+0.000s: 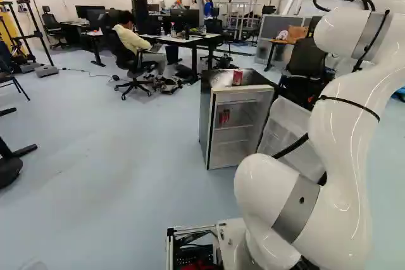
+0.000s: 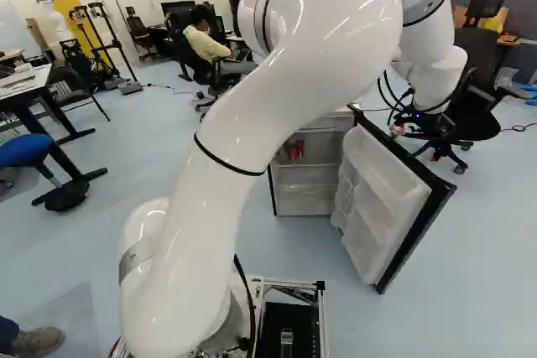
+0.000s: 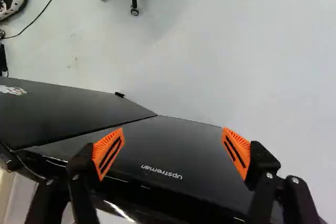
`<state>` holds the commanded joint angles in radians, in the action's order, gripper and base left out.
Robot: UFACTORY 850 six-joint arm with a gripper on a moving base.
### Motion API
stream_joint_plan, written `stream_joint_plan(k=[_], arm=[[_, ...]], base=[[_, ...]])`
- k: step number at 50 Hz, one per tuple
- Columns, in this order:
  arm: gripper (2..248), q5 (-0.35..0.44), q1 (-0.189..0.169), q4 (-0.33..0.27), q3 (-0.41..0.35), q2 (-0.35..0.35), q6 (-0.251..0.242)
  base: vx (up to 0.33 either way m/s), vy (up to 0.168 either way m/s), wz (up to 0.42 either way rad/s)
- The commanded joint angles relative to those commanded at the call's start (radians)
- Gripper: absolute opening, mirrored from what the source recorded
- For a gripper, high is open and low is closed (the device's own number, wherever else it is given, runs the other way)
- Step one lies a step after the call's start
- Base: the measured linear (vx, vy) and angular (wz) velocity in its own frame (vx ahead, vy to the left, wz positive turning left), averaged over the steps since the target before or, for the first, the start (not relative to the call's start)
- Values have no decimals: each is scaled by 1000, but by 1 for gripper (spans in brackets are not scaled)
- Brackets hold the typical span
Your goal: Grab a drink from the fridge
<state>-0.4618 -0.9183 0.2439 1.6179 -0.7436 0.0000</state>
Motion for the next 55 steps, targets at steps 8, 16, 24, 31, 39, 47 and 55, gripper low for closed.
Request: stream_joint_plan(k=[8,16,24,31,39,47,55], arm=[[247,-28,-11,0,29,-19,0],[247,-62,-14,0,25,-17,0],[247,-102,-16,0,17,-11,0],[247,-141,-18,0,5,-3,0],[247,-185,-18,0,-15,9,0],[247,-228,-14,0,-45,29,0],[247,-270,-6,0,-79,50,0]], base=[[0,0,0],[0,0,0],[0,0,0],[0,0,0],[0,0,0],[0,0,0],[0,0,0]])
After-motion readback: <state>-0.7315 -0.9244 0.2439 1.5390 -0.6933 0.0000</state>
